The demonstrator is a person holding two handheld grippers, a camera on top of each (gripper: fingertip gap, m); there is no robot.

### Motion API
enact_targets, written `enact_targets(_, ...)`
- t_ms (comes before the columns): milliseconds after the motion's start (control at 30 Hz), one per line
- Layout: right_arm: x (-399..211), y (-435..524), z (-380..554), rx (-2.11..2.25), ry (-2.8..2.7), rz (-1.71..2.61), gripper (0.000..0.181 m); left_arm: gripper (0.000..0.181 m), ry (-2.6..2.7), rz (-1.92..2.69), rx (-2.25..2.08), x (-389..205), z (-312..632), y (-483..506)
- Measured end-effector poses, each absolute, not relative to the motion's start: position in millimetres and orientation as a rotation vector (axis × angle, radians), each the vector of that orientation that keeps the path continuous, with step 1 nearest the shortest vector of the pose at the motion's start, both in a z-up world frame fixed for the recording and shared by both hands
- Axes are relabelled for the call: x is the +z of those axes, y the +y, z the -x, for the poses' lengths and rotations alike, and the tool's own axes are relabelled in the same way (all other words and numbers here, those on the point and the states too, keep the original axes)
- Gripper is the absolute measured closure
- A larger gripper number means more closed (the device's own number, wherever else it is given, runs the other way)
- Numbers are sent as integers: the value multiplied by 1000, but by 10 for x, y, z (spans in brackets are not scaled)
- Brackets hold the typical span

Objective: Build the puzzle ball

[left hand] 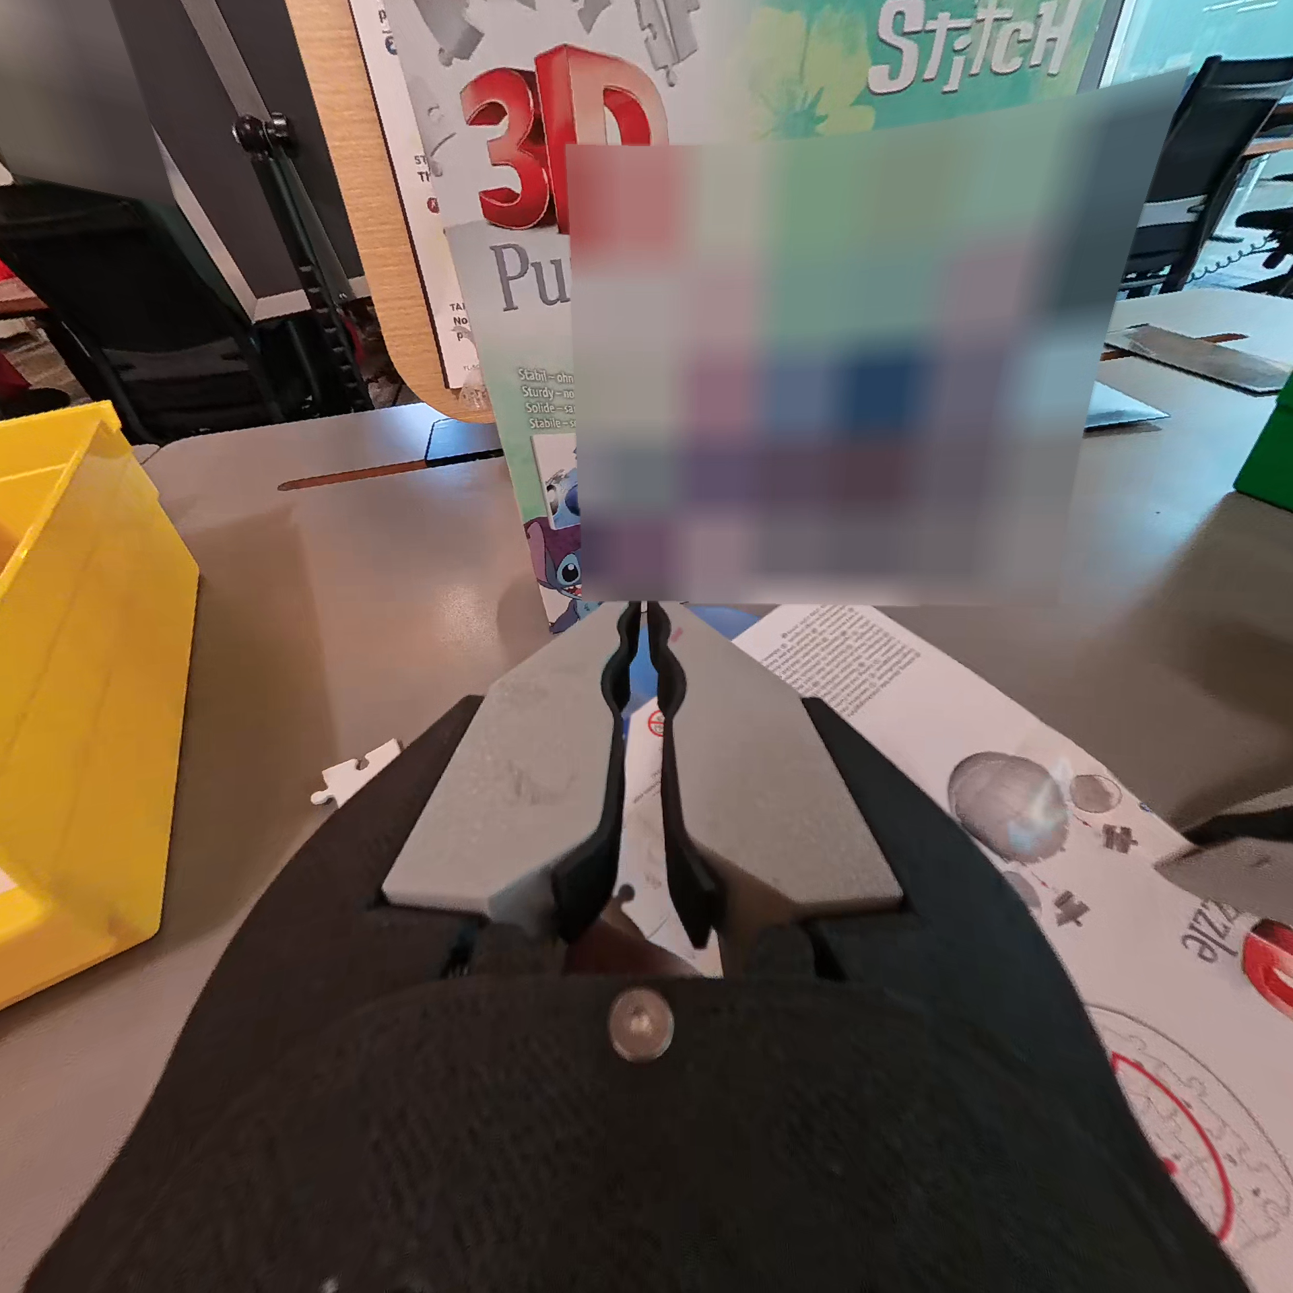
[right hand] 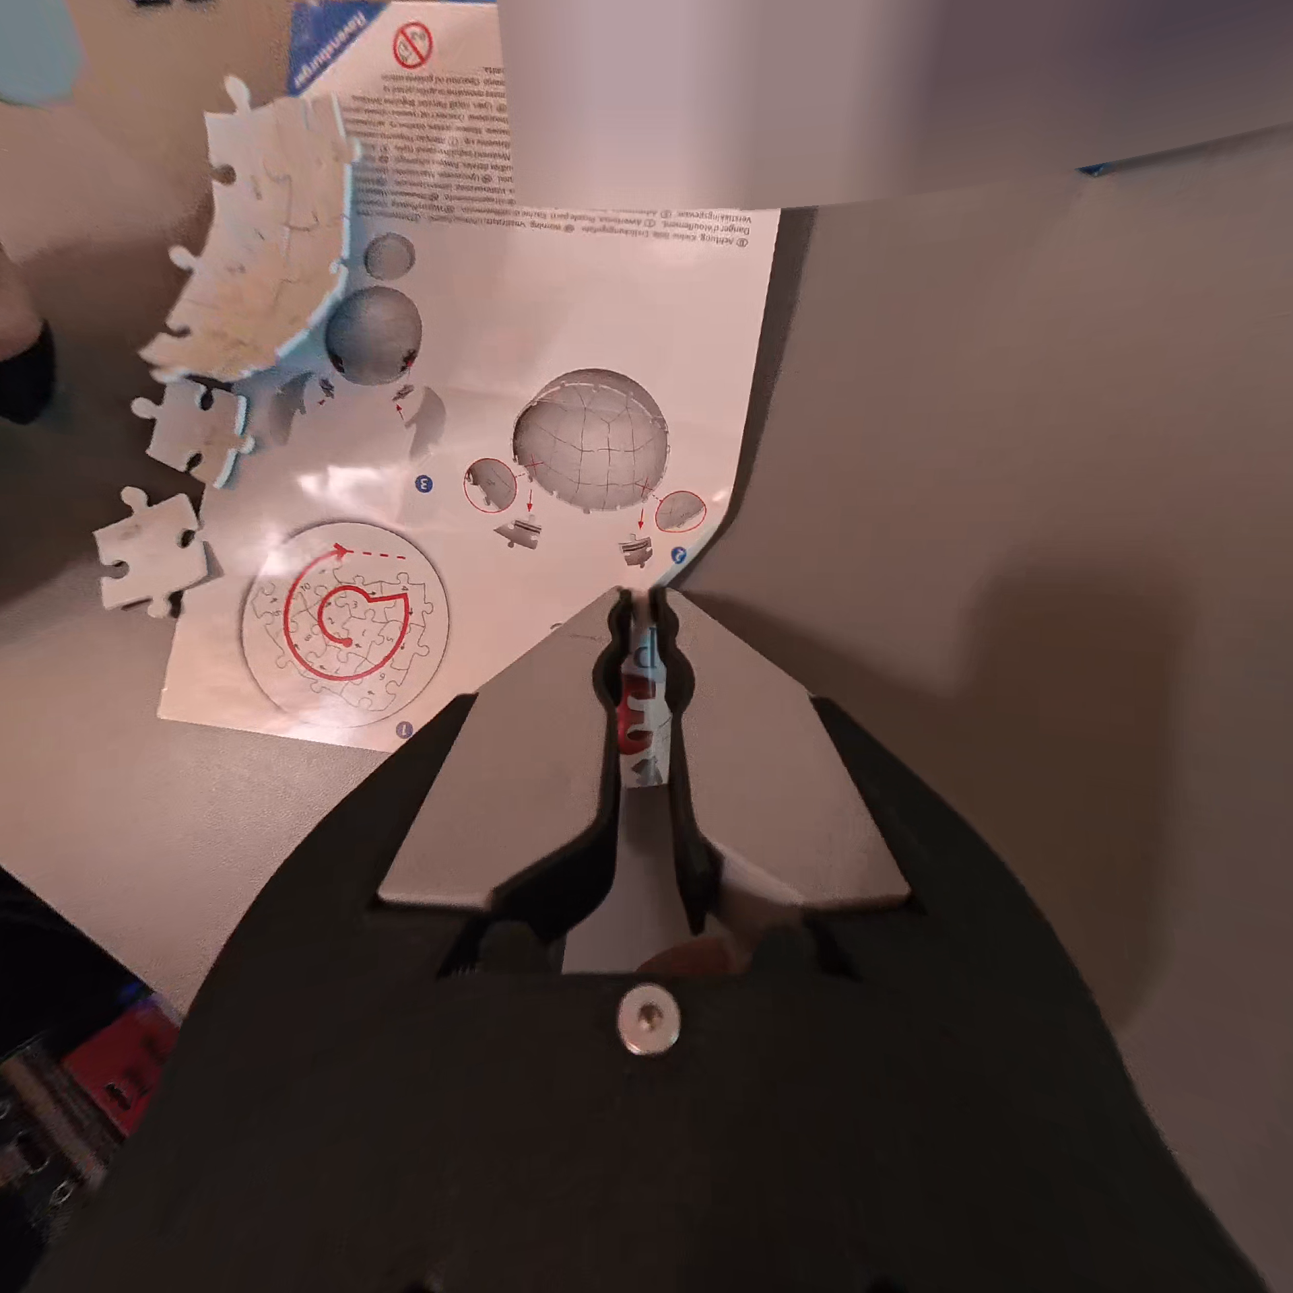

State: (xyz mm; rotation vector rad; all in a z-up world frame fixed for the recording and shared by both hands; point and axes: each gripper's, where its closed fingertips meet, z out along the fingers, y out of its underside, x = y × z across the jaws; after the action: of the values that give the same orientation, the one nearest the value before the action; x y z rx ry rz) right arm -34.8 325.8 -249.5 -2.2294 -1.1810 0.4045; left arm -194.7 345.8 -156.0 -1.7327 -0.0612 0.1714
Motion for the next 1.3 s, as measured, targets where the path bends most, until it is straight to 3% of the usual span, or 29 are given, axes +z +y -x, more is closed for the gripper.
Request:
enact_targets(200,-2429,3284,189,451,-1248,2272,181,181,-72,1732,171,-1557,1972,3456)
enact_targets(333,-2046,3382,-80,321,-1438,2206,181,181,-73,1732,167,-1557,1974,3457)
enact_targets(500,-1646,3877,-477,-221,-1686,2084,181,181,-59,1741,174,-1579,1954,3467)
enact_targets(700,-1761,4416,-758,-915,-2003,1823,181,181,-22,1747,197,-1598,1920,3467)
enact_targets(833,-1673,4779,-983,-1287,-1996,1664,165,181,-7,1747,201,-1600,1898,3470)
enact_targets(933,-1570,4863,-911,-1222,-1878,1699,150,181,3,1747,200,-1599,1876,3469)
enact_targets(1033,-1494,4826,-847,-1106,-1687,1816,147,181,7,1743,207,-1593,1874,3464)
enact_targets(1100,-1638,4580,-778,-856,-1510,2073,137,181,2,1744,203,-1594,1880,3459)
enact_targets(1200,-1930,4105,-457,-300,-1302,2306,150,181,-10,1743,195,-1592,1892,3456)
enact_targets(1300,-2137,3967,-395,-113,-1168,2329,132,181,-10,1746,195,-1601,1891,3456)
